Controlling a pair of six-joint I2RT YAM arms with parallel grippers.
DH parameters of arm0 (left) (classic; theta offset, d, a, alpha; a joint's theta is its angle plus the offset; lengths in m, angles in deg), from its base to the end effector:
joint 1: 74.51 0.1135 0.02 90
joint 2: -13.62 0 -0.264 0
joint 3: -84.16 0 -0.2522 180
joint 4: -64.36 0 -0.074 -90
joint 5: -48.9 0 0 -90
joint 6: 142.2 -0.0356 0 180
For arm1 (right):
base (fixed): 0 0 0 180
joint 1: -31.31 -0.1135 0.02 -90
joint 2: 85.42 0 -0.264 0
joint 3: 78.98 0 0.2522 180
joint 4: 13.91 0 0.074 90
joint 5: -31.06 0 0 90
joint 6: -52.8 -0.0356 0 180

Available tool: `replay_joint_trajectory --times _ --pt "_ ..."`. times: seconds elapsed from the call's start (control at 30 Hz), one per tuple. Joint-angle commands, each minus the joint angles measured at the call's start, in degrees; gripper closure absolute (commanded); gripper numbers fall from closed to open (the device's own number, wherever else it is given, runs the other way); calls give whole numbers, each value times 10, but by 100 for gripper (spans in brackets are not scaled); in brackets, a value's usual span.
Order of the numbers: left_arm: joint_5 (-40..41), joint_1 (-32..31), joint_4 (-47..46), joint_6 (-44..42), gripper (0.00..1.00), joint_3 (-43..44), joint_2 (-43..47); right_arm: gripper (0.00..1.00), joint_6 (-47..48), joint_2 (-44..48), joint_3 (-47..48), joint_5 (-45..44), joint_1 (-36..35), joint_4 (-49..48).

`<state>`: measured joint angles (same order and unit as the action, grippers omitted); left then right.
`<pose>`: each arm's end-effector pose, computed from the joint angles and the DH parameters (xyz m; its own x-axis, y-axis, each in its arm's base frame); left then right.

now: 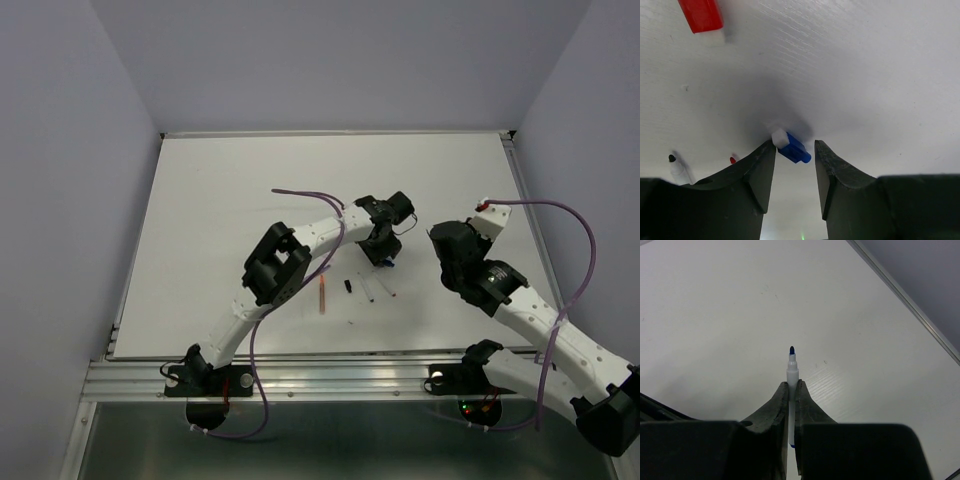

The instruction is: Insert the pens into the pen caps

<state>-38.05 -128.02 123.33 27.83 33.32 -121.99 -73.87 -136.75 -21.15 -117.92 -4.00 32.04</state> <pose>0.3017 -0.4047 0.1702 -0.8714 -0.4758 -0.1197 -0.3959 0.8260 -0.4013 0.1620 0.0774 0.2895 -0.2713 0.1850 -0.9446 0.5039 0.8634 0.0244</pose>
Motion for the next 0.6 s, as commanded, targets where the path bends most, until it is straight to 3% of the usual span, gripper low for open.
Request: replay_joint_trajectory --times 0.0,0.27,0.4,0.47,0.57 --pt "35 7 49 7 52 25 -17 99 -4 11 -1 -21 2 -5" --pt "40 8 63 -2 63 41 -31 99 -6 12 -3 -25 2 -5" --pt "36 7 61 -16 80 46 -38 99 -5 12 -4 -28 2 -5" --pt "36 7 57 -22 83 46 -38 99 -5 11 -4 -28 2 -5" --pt "35 7 52 -36 97 48 -36 99 -3 12 -4 -27 2 -6"
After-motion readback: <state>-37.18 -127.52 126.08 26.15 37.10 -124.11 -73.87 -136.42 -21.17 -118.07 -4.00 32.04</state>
